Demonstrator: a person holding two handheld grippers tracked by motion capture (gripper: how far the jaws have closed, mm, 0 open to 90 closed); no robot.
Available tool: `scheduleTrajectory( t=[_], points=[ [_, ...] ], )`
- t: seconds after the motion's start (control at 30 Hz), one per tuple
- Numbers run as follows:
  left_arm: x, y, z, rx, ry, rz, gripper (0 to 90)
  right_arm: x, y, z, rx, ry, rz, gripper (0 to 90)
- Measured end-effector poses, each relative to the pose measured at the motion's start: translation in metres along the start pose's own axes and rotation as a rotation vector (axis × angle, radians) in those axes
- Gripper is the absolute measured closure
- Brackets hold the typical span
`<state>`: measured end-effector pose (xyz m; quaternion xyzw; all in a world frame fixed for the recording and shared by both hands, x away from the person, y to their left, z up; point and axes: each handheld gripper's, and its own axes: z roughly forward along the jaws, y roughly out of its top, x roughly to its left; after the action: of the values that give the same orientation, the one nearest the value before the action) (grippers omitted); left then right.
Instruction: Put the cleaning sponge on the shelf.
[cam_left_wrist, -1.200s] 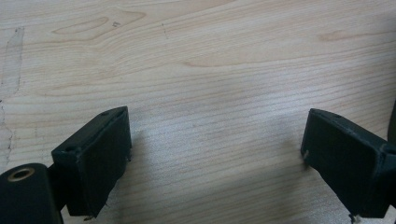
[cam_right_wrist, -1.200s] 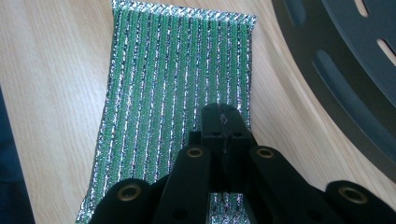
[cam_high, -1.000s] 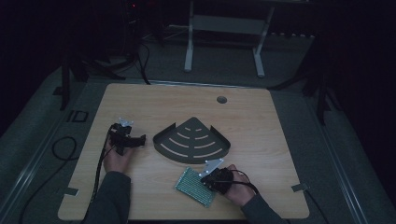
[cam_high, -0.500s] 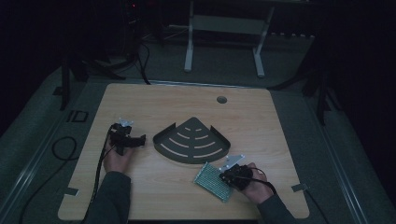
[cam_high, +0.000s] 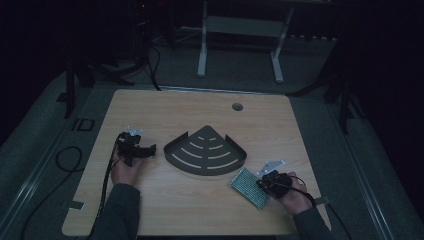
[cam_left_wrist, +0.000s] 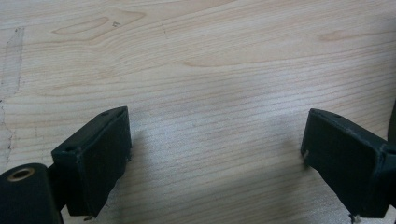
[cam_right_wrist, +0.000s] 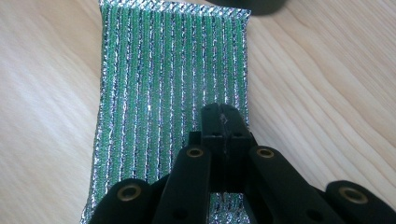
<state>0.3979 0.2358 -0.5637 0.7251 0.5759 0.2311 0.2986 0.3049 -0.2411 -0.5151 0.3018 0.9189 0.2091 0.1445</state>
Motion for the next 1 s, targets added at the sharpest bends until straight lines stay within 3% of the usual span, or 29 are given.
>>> scheduleTrajectory(
  t=[0.23,0.53,0.77,1.0],
  points=[
    [0.000,0.000,0.000,0.000,0.000,0.000,9.1,-0.007,-0.003,-0.003,0.022,0.004,0.011,89.3],
    [0.000,0.000,0.000,0.000,0.000,0.000,9.1,-0.012,0.015,-0.010,0.043,0.022,-0.003,82.9],
    [0.000,0.000,0.000,0.000,0.000,0.000,9.1,-0.020,0.026,-0.005,0.091,0.010,-0.014,81.4],
    [0.000,0.000,0.000,0.000,0.000,0.000,9.2,-0.030,0.028,0.000,0.122,0.031,0.014,80.8]
  ],
)
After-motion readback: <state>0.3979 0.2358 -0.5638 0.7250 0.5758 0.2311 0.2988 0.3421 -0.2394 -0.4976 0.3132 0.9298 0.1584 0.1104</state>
